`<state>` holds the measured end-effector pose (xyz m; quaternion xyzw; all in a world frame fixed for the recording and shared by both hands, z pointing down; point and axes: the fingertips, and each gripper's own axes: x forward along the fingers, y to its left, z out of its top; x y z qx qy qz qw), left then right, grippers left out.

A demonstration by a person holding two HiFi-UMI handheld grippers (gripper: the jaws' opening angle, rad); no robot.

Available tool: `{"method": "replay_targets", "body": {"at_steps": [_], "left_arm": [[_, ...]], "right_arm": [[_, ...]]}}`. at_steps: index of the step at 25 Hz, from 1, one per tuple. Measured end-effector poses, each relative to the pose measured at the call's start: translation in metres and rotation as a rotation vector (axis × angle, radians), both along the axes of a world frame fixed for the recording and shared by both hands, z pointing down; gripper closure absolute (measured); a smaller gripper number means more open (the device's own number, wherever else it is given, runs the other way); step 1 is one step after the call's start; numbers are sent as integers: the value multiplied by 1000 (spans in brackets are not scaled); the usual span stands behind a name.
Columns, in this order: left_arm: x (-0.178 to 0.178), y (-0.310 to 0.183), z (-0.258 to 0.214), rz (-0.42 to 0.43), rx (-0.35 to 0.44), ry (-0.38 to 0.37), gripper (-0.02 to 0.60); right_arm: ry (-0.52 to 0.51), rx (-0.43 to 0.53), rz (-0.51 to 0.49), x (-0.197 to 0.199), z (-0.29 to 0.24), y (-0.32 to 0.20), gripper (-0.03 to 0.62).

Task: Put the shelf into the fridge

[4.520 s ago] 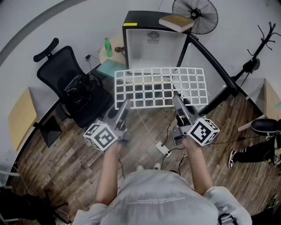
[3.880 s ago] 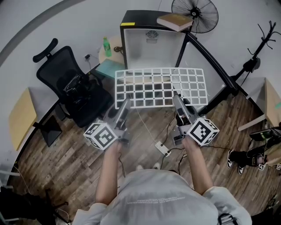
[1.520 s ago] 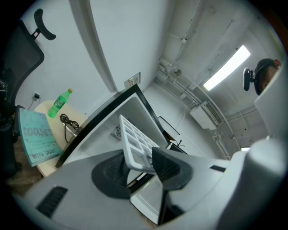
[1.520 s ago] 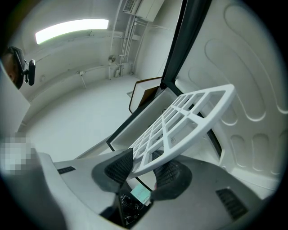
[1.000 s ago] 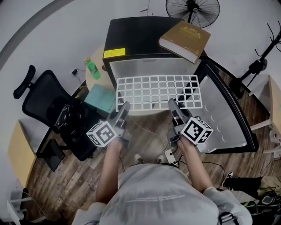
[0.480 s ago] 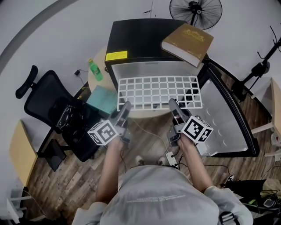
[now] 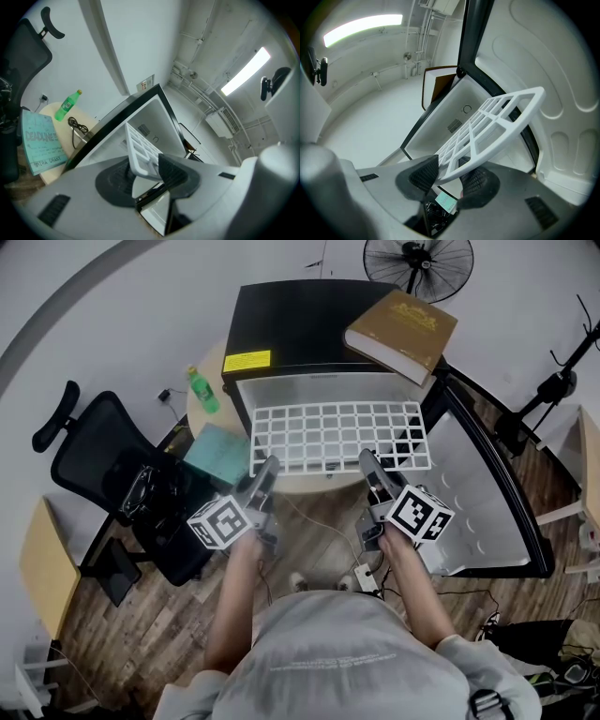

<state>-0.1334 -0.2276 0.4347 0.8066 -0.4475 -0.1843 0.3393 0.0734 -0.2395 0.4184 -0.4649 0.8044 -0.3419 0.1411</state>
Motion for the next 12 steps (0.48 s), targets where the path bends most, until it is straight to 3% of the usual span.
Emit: {"method": "replay_targets", "body": {"at_steps": [12], "left_arm": [[-1,-10,0,-9,-6,-16,454]], "right_arm": [[-48,-40,-8,-3,8,-11,465]]}}
